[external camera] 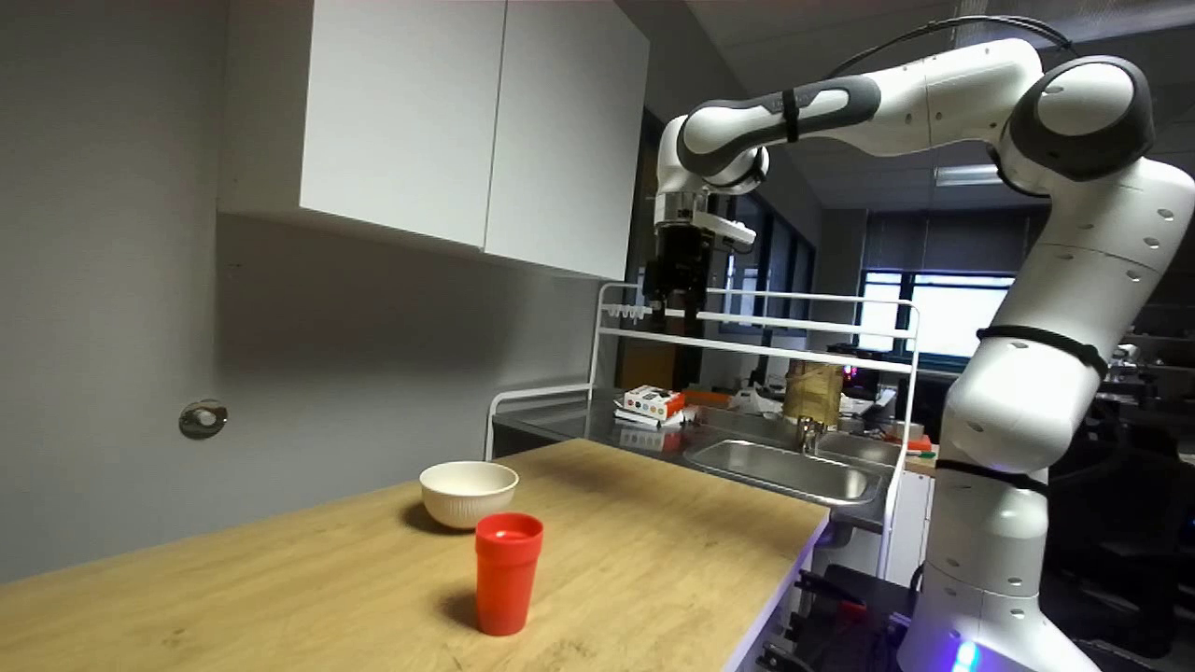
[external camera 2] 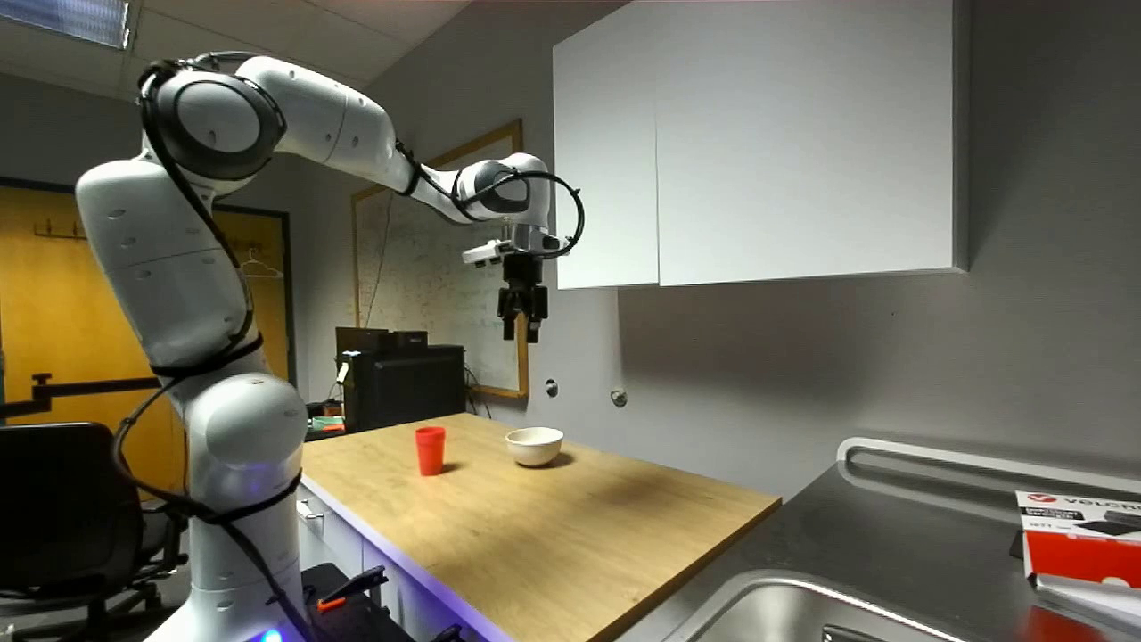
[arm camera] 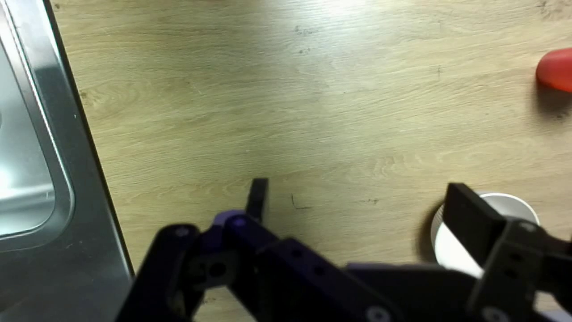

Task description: Pour the contents of the cup into the bowl

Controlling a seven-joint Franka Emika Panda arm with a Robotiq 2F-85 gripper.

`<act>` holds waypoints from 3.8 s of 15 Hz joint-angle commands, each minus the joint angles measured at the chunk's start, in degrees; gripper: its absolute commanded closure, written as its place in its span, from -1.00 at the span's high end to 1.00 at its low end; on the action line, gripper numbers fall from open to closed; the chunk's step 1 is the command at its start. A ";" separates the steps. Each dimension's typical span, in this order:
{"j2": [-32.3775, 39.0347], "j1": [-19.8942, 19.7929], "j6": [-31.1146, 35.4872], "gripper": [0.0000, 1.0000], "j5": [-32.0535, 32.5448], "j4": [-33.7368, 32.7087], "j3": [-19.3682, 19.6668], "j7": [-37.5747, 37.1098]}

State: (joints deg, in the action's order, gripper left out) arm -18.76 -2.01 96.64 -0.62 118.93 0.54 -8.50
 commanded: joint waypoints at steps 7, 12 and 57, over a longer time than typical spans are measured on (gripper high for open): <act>1.53 0.78 2.12 1.00 -0.35 0.66 -1.00 -0.51; 4.26 3.51 5.96 1.00 -0.01 2.62 -4.12 -0.81; 42.03 28.25 0.86 1.00 12.29 -21.81 -20.90 15.13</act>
State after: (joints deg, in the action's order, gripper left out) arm 21.40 28.65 97.74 14.23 100.39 -20.72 1.69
